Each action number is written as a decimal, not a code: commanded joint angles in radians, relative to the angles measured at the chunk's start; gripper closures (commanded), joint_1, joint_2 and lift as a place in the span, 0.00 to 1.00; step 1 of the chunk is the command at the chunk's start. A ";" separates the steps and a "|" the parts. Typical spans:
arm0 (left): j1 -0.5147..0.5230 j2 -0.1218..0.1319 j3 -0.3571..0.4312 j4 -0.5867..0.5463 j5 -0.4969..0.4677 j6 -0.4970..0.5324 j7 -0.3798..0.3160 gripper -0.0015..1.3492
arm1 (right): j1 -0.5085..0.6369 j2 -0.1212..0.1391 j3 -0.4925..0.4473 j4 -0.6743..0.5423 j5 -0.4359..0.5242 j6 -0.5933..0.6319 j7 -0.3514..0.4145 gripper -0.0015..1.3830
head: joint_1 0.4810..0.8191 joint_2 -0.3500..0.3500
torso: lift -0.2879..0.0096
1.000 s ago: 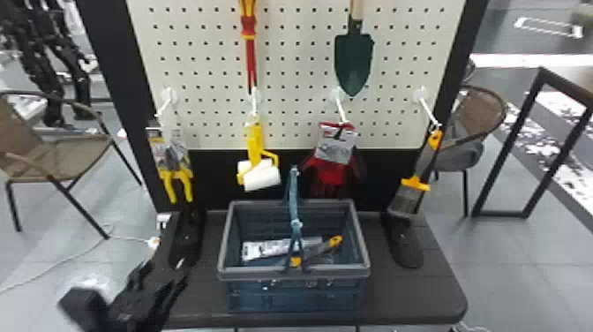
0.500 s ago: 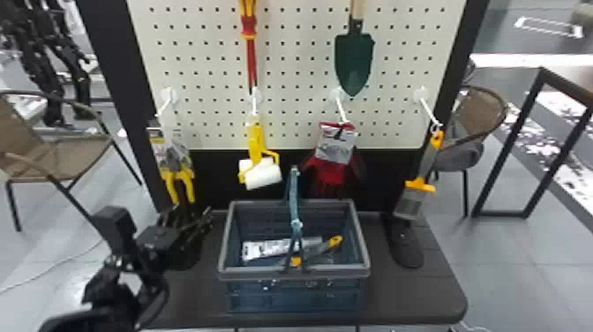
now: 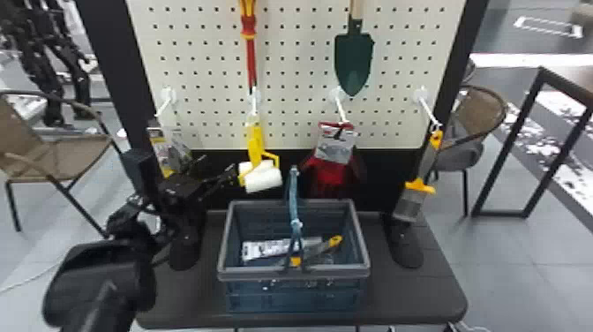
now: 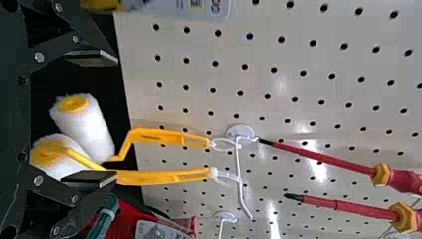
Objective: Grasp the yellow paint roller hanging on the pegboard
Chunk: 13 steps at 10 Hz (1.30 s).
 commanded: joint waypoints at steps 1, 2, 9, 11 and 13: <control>-0.072 0.020 -0.089 0.099 0.069 -0.022 -0.022 0.32 | -0.004 0.000 0.000 0.004 0.000 0.000 0.000 0.06 | 0.20 0.50 | 0.63; -0.106 0.025 -0.128 0.137 0.098 -0.028 -0.040 0.31 | -0.011 0.000 0.007 0.010 0.000 0.000 0.000 0.06 | 0.20 0.50 | 0.63; -0.190 0.051 -0.299 0.200 0.233 0.010 -0.096 0.81 | -0.022 0.001 0.011 0.024 -0.001 -0.002 0.000 0.06 | 0.20 0.50 | 0.63; -0.193 0.056 -0.313 0.200 0.227 0.019 -0.093 0.84 | -0.022 0.000 0.010 0.024 -0.003 -0.006 0.000 0.06 | 0.20 0.50 | 0.63; -0.195 0.068 -0.322 0.200 0.228 0.025 -0.093 0.84 | -0.022 -0.003 0.010 0.022 -0.004 -0.006 0.000 0.06 | 0.20 0.50 | 0.63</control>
